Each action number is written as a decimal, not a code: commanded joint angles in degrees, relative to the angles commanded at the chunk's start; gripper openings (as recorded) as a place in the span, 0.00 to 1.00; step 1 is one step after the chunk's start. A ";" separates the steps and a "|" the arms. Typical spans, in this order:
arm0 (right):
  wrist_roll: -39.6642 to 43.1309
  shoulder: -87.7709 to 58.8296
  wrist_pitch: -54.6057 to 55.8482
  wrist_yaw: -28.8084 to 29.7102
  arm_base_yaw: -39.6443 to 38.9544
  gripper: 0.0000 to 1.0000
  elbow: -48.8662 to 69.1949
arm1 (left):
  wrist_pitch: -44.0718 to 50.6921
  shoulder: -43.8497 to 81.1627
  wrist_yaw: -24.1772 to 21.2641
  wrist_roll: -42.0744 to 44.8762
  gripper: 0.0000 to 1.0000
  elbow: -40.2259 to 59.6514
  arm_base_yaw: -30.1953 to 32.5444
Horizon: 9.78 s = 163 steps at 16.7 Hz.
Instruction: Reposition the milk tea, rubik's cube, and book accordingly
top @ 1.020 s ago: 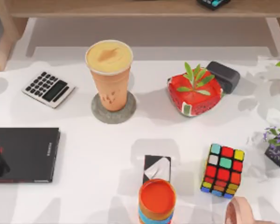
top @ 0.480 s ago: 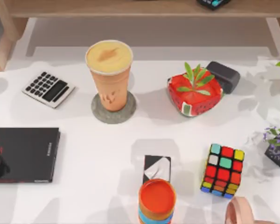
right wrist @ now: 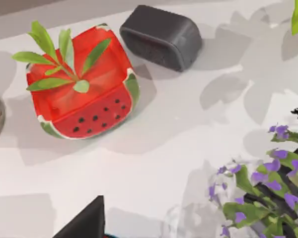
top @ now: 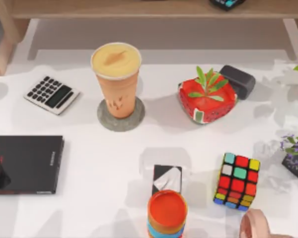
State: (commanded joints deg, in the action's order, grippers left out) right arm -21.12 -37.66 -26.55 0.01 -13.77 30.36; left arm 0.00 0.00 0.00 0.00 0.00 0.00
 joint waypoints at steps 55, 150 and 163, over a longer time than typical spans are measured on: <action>-30.97 -65.77 -25.45 0.03 -20.18 0.00 35.26 | 0.00 0.00 0.00 0.00 1.00 0.00 0.00; 20.28 -95.60 15.23 34.59 -18.76 1.00 113.76 | 24.59 -21.45 -0.61 -0.32 1.00 3.09 -0.57; 19.58 -80.84 17.33 25.69 -14.46 1.00 97.50 | 25.42 -22.20 -0.64 -0.34 1.00 3.22 -0.58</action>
State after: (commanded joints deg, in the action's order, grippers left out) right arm -1.54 -118.50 -9.22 25.70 -28.23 127.86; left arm 25.42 -22.20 -0.64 -0.34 3.22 -0.58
